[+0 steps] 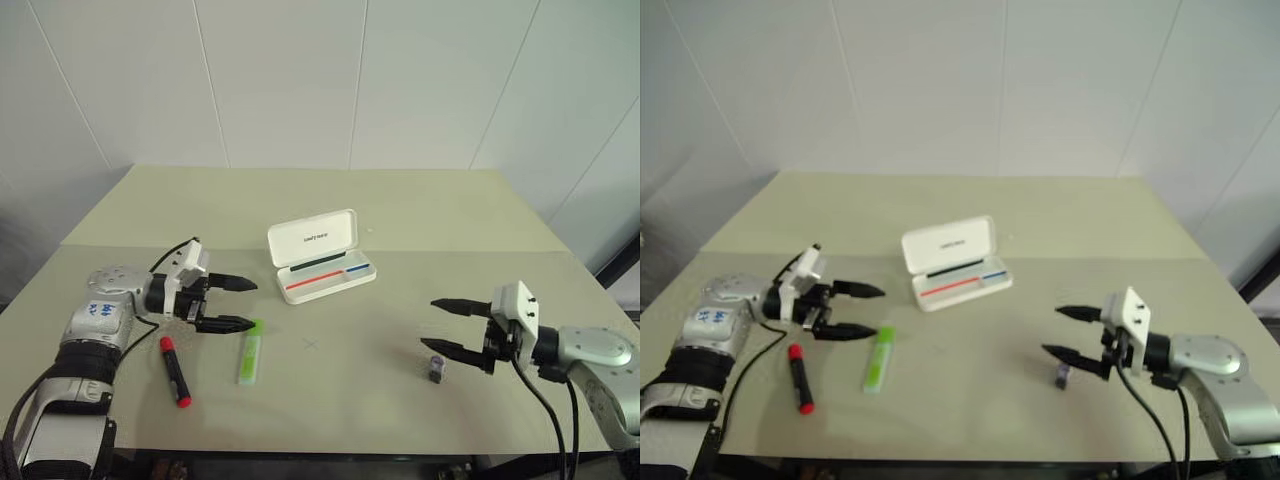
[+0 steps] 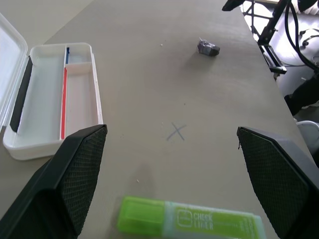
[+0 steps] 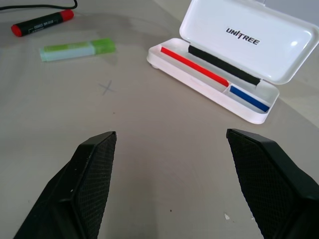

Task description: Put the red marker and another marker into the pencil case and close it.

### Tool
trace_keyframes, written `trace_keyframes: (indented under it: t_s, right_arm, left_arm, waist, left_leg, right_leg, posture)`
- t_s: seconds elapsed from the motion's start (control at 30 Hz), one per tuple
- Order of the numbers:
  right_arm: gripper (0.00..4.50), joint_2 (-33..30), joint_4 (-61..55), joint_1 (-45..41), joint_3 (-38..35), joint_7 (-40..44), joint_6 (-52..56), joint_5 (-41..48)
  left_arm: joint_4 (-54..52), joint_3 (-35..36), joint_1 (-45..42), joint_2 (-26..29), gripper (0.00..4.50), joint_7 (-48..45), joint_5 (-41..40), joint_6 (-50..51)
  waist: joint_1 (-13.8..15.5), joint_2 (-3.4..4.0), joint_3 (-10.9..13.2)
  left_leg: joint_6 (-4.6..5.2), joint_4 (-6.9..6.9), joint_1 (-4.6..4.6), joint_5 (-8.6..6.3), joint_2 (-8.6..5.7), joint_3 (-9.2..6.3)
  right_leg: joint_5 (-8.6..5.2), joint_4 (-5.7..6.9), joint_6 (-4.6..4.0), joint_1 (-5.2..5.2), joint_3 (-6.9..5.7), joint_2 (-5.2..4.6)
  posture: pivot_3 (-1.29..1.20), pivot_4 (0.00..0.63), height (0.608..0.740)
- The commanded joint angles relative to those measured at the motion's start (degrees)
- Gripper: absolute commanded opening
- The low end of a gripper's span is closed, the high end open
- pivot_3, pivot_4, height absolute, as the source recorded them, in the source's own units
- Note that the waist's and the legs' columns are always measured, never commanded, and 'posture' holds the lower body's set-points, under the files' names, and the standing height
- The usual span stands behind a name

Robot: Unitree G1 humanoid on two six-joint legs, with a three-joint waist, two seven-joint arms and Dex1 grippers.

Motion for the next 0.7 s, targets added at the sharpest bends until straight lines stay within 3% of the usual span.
trace_keyframes:
  t_s: [0.03,0.43,0.7]
  right_arm:
    - [4.50,0.7,-2.1,-0.1,-2.4,-2.2,-0.7,0.6]
    - [4.50,1.8,-8.0,3.4,-2.6,-6.0,-0.2,1.1]
    - [4.50,3.5,-8.1,2.2,-2.7,-9.4,-1.0,-0.2]
  left_arm:
    - [1.1,0.1,-2.5,-0.1,4.45,-3.0,0.4,-1.5]
    - [11.3,-1.3,-9.2,-7.6,4.45,-1.3,4.1,-7.6]
    - [24.3,-3.7,-15.9,-15.3,4.45,8.2,11.8,-10.4]
  waist:
    - [-0.1,0.00,0.0]
    - [0.1,-0.01,0.0]
    - [0.1,-0.03,0.0]
  left_leg:
    - [0.00,0.00,0.00,0.00,0.00,0.00]
    - [0.00,-0.03,-0.02,0.00,-0.01,-0.02]
    - [0.01,0.04,-0.02,0.01,-0.02,-0.04]
  right_leg:
    - [0.00,0.00,0.00,0.00,0.00,0.01]
    - [0.00,-0.01,0.01,-0.01,0.00,0.01]
    - [0.03,0.02,0.05,0.01,0.00,0.03]
  posture:
    - [0.00,0.150,0.740]
    - [0.00,0.150,0.740]
    - [0.00,0.150,0.740]
